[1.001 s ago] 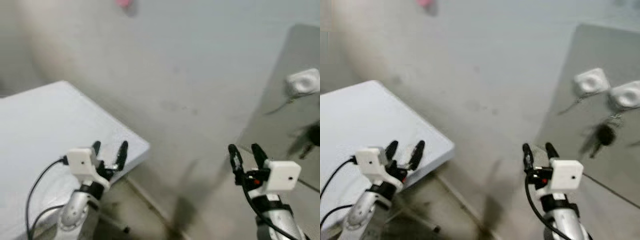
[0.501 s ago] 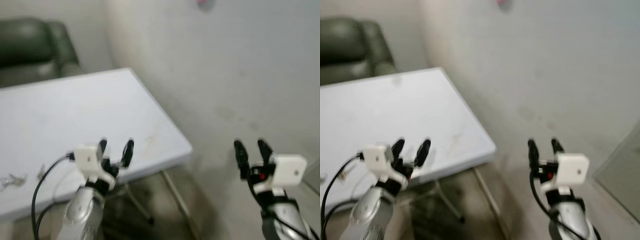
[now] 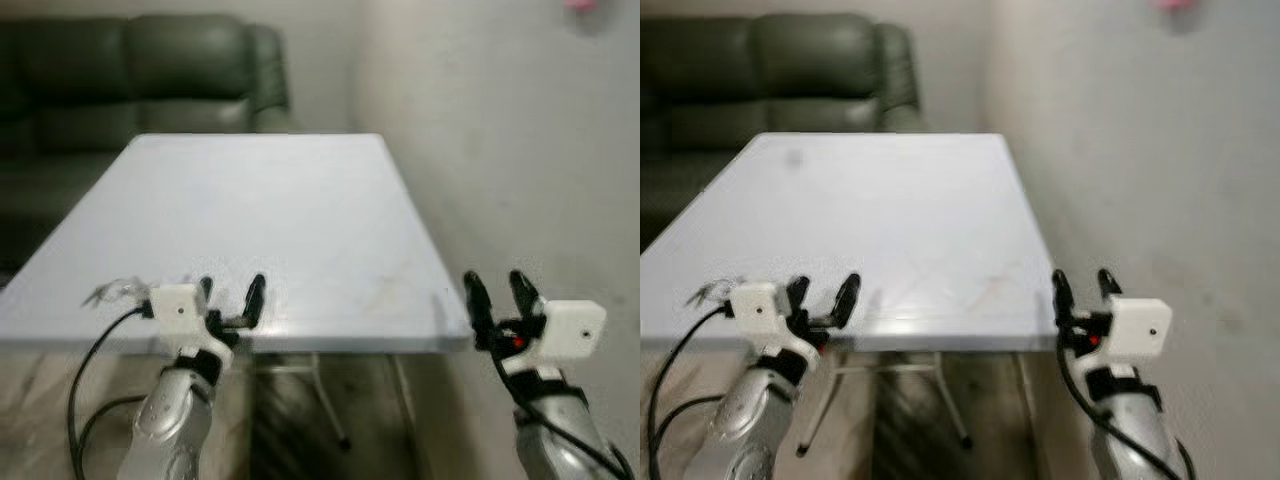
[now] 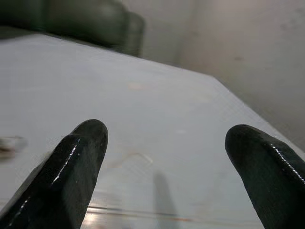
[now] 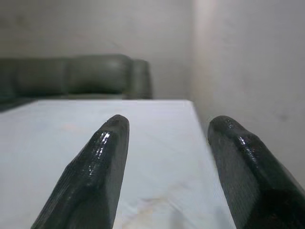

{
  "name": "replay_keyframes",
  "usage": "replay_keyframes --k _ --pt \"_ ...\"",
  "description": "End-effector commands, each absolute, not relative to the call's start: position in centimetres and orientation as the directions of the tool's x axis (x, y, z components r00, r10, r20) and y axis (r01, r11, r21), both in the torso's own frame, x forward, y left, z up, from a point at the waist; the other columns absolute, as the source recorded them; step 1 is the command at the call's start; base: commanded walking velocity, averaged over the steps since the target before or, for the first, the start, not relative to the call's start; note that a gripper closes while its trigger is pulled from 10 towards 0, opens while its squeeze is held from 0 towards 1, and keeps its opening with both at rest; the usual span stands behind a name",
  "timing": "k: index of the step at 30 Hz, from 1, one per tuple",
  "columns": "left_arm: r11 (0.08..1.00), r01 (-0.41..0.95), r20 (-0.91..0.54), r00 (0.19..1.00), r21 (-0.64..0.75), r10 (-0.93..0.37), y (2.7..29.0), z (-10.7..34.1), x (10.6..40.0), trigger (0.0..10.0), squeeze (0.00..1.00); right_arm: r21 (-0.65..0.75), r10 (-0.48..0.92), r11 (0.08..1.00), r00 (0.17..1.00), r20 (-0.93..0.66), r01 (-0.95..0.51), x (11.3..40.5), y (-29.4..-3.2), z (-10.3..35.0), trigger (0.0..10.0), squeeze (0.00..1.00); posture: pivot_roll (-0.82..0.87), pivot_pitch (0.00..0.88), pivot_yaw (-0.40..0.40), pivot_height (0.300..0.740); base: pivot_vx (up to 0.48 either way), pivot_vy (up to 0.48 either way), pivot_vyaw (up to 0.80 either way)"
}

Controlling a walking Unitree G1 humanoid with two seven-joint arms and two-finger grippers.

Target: Hang keys on a hook

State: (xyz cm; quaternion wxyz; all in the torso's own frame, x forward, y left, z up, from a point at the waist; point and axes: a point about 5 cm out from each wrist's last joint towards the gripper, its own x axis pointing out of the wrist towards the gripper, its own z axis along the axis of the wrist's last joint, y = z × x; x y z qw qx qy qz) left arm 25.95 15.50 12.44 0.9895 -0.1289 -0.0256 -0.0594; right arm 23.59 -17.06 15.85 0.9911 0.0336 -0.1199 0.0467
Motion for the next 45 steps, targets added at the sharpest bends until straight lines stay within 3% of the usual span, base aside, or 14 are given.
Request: replay_keyframes --k 1,5,21,45 --pt "0.955 0.148 0.073 0.988 -0.258 -0.134 14.71 12.64 26.04 10.0 0.00 0.057 0.061 0.995 0.971 0.229 -0.076 23.42 -17.78 15.73 10.0 0.00 0.01 0.000 -0.030 0.740 0.000 0.000 0.80" --pt "0.950 0.164 0.074 0.986 -0.267 -0.150 14.47 12.74 26.20 10.0 0.00 0.112 0.048 0.991 0.972 0.229 -0.075 23.44 -17.85 15.66 10.0 0.00 0.01 0.000 -0.028 0.740 0.000 0.000 0.20" --pt "0.946 0.178 0.071 0.984 -0.270 -0.165 14.28 12.70 26.32 10.0 0.00 0.119 0.055 0.989 0.971 0.231 -0.085 23.49 -17.79 15.69 10.0 0.00 0.01 0.000 -0.027 0.740 0.000 0.035 0.00" --pt "0.943 0.180 0.068 0.984 -0.281 -0.167 14.11 12.62 26.05 10.0 0.00 0.124 0.069 0.987 0.972 0.226 -0.099 23.38 -17.70 15.70 10.0 0.00 0.02 0.000 -0.035 0.740 0.000 0.480 0.00"
